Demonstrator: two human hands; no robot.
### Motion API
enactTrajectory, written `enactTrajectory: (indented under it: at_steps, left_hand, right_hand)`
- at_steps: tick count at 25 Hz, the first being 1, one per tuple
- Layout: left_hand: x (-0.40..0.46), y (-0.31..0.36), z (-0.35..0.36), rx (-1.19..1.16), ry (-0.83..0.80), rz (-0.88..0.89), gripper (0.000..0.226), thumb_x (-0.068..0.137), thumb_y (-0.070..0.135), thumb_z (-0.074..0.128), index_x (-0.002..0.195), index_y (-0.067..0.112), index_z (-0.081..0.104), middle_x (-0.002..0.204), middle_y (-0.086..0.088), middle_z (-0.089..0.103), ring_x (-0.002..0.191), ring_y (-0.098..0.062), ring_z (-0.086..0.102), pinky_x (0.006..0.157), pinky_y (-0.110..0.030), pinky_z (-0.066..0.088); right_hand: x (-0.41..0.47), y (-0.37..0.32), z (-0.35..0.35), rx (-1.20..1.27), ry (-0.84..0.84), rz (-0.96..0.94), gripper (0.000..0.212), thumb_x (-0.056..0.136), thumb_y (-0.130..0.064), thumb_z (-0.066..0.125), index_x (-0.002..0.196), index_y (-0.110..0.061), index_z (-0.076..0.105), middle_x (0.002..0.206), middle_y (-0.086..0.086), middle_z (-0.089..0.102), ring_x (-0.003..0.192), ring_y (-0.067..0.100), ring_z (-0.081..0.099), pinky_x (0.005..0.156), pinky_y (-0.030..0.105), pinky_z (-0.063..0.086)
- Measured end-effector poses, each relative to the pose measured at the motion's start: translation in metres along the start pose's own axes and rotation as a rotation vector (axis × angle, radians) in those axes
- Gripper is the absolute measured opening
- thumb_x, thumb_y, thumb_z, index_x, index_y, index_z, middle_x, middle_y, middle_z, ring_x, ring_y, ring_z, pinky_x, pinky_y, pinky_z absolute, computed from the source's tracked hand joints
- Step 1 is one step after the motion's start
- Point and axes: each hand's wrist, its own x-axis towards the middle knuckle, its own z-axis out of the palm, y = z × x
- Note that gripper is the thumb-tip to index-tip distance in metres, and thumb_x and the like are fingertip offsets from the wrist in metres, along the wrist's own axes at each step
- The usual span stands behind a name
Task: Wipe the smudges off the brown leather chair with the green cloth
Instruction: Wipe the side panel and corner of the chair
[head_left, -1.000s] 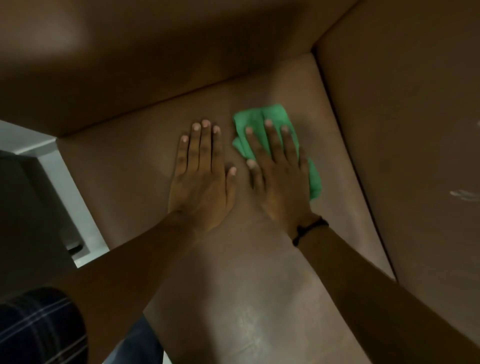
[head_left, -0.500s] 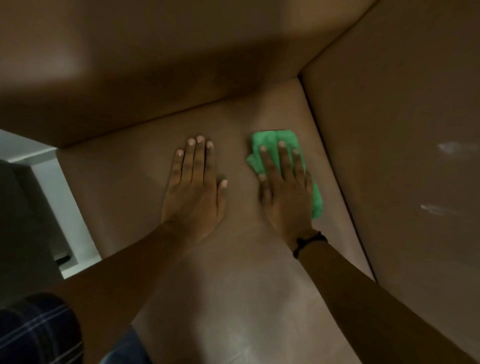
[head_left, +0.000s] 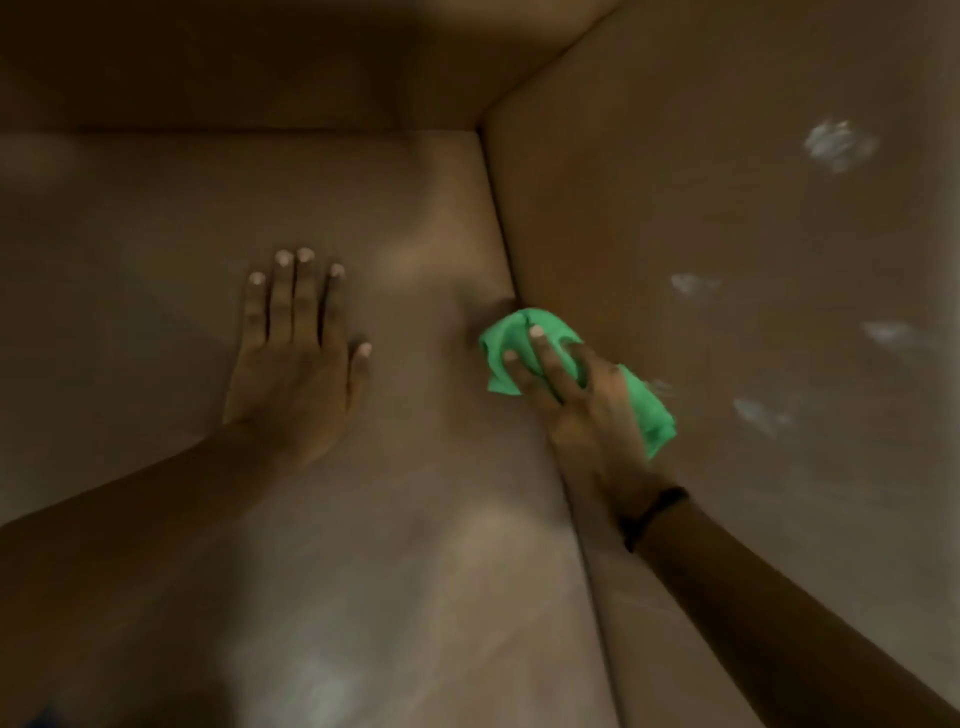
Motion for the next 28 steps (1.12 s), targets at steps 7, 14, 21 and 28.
enactTrajectory:
  at_steps: [7,14,21,28]
  left_hand:
    - [-0.009,0.084,0.040,-0.038,0.051,0.147,0.083,0.107,0.049,0.033,0.174,0.001,0.023,0.179,-0.032,0.020,0.167,-0.051,0.017,0.138,-0.067,0.005]
    - [-0.016,0.081,0.036,-0.077,0.059,0.163,0.081,0.107,0.049,0.036,0.175,0.005,0.025,0.181,-0.028,0.022,0.169,-0.048,0.019,0.139,-0.064,0.005]
    - [-0.016,0.079,0.052,-0.068,0.108,0.180,0.082,0.107,0.051,0.034,0.176,0.008,0.023,0.181,-0.027,0.020,0.169,-0.046,0.017,0.139,-0.060,0.002]
    - [-0.019,0.080,0.044,-0.126,0.114,0.172,0.081,0.106,0.049,0.036,0.174,0.006,0.029,0.180,-0.028,0.023,0.168,-0.049,0.020,0.139,-0.063,0.007]
  right_hand:
    - [-0.054,0.070,-0.015,-0.452,-0.116,-0.171,0.067,0.109,-0.027,0.040,0.172,-0.024,0.018,0.180,0.007,0.012,0.165,0.037,0.012,0.130,0.059,-0.005]
    - [-0.061,0.069,-0.025,-0.541,-0.335,-0.277,0.066,0.116,-0.031,0.022,0.171,-0.019,-0.013,0.179,0.012,-0.016,0.166,0.037,-0.008,0.132,0.058,-0.003]
    - [-0.031,0.052,-0.013,-0.563,-0.266,-0.288,0.068,0.111,-0.027,0.018,0.171,-0.015,-0.010,0.180,0.012,-0.011,0.166,0.036,-0.005,0.133,0.057,0.003]
    - [-0.056,0.088,-0.040,-0.509,-0.176,-0.231,0.071,0.111,-0.027,0.034,0.173,-0.019,-0.001,0.181,0.006,-0.002,0.167,0.031,0.001,0.131,0.057,0.000]
